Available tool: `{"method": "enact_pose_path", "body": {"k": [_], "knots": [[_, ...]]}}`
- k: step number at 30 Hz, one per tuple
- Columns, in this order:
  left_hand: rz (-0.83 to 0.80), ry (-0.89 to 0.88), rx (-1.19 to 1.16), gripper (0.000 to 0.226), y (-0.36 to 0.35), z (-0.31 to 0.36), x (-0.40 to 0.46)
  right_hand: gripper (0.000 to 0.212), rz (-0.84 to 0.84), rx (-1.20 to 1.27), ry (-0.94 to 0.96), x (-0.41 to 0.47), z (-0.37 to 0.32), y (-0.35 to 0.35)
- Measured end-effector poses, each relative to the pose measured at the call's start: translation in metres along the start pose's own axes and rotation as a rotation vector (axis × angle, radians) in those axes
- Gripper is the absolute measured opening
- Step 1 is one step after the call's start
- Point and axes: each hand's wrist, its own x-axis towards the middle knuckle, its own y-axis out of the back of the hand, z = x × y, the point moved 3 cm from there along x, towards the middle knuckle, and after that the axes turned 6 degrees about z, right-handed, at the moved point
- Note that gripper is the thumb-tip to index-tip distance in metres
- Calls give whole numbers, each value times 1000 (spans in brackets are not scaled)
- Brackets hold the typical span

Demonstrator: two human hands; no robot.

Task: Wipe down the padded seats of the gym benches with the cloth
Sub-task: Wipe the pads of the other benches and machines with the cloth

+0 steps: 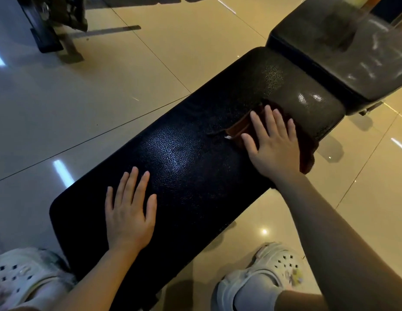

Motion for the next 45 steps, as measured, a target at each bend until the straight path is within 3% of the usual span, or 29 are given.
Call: {"method": "enact_pose_path", "body": {"k": [12, 16, 23, 26, 31, 35, 41, 45], "knots": [[-25, 3, 34, 59, 2, 1, 0, 54, 0, 273, 187, -143, -114, -15], [-24, 12, 23, 59, 2, 0, -1, 58, -6, 213, 63, -112, -86, -10], [-17, 18, 13, 59, 1, 0, 0, 68, 29, 81, -235, 16, 34, 10], [-16, 18, 12, 58, 1, 2, 1, 65, 54, 80, -216, 20, 24, 6], [-29, 26, 54, 58, 4, 3, 3, 61, 22, 190, 22, -44, -47, -2], [2, 101, 47, 59, 13, 20, 17, 63, -30, 263, 76, -78, -71, -4], [46, -4, -61, 50, -1, 81, 15, 69, -9, 140, -148, -20, 0, 11], [15, 26, -14, 53, -18, 96, 11, 69, -86, 33, -173, 35, 58, 22]]}}
